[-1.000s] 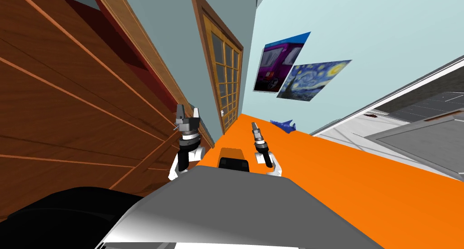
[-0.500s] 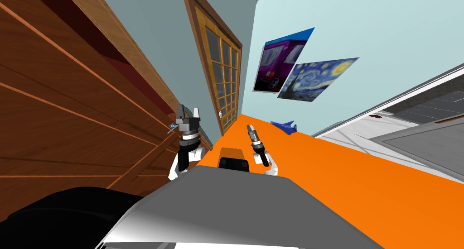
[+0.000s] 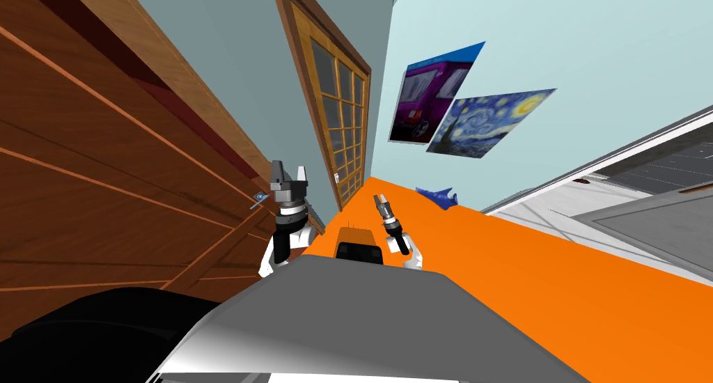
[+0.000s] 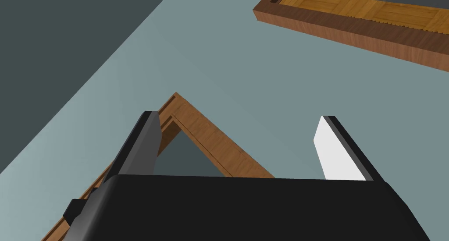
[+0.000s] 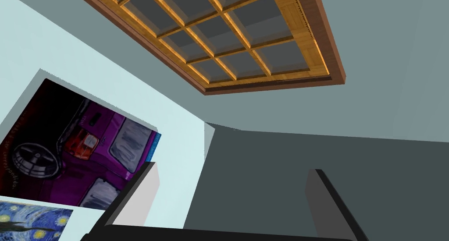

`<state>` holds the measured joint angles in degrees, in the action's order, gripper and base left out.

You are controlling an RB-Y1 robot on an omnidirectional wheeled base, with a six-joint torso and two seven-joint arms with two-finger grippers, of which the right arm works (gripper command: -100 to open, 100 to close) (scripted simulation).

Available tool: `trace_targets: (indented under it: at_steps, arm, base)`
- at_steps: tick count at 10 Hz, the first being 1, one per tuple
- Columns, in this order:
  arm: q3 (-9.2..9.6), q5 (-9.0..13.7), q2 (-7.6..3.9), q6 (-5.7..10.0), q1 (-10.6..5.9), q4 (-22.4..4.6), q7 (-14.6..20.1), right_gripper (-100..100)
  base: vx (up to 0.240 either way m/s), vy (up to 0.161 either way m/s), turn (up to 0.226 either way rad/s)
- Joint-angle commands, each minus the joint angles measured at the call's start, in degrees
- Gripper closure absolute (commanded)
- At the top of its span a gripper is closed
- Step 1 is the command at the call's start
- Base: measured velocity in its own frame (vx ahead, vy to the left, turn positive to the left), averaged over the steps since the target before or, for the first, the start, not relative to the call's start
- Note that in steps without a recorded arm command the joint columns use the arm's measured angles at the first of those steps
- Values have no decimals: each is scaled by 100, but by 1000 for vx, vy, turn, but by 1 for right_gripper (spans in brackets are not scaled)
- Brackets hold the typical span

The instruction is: Pull the door open

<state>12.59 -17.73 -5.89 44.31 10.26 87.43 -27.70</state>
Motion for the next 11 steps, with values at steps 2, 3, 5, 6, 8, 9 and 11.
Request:
trace_targets:
  at_steps: [2,3,5,6,8,9,11]
  arm:
    - [86,-86,-12,75,-117,-349,-252,-100]
    - [121,-120,-12,98,-163,-478,-345,-100]
    - [191,-189,-3,144,-255,-737,-533,-100]
    - [226,-223,1,167,-301,-866,-627,-100]
    - [296,-291,10,213,-394,-1125,-815,-100]
    - [331,-326,14,236,-440,-1254,-909,-100]
    - [400,-393,28,281,-531,-1509,-1094,-100]
  base:
    - [103,-34,4]
    - [98,-45,7]
    - [95,-34,10]
    - [103,-38,7]
    - [101,-35,9]
    - [92,-39,10]
    - [100,-42,9]
